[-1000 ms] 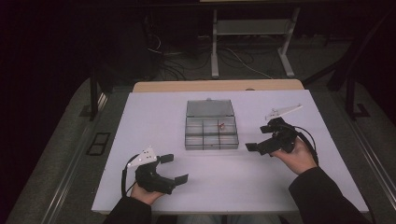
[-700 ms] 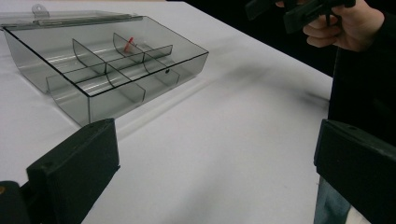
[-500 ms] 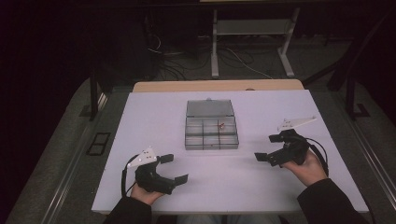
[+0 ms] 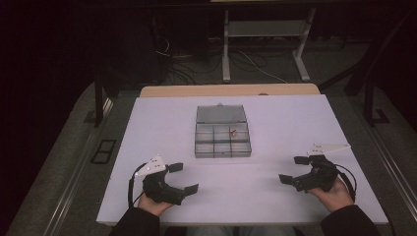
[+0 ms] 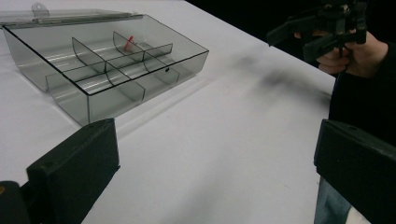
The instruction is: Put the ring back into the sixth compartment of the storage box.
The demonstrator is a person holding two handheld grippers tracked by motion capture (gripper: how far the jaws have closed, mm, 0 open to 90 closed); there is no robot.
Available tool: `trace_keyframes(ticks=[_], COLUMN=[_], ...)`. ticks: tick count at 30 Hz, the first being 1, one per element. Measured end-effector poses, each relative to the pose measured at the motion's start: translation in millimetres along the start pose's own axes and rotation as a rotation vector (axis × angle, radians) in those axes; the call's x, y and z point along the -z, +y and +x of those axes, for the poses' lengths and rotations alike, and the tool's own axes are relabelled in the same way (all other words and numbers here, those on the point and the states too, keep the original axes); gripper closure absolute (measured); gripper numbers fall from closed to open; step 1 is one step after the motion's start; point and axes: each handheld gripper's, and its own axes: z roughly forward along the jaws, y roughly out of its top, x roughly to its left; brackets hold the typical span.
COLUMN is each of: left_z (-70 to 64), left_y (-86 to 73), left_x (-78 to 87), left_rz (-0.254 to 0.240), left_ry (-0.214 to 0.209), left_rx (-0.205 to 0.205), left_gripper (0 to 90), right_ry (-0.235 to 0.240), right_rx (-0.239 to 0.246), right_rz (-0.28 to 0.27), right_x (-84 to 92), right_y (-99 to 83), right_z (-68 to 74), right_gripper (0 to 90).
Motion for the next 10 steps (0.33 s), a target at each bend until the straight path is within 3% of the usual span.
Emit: trace_keyframes(ticks=[10], left_z=[-0.6], left_y=[-1.6], left_x=[2.2], left_rz=[-0.004], left_ry=[0.008], left_rx=[0.011], left_gripper=[0.0], right_ry=[-0.028], right_rx=[-0.011], right_rz=[-0.018], right_x=[4.3], right_y=[-24.7], right_z=[3.5], right_gripper=[0.5])
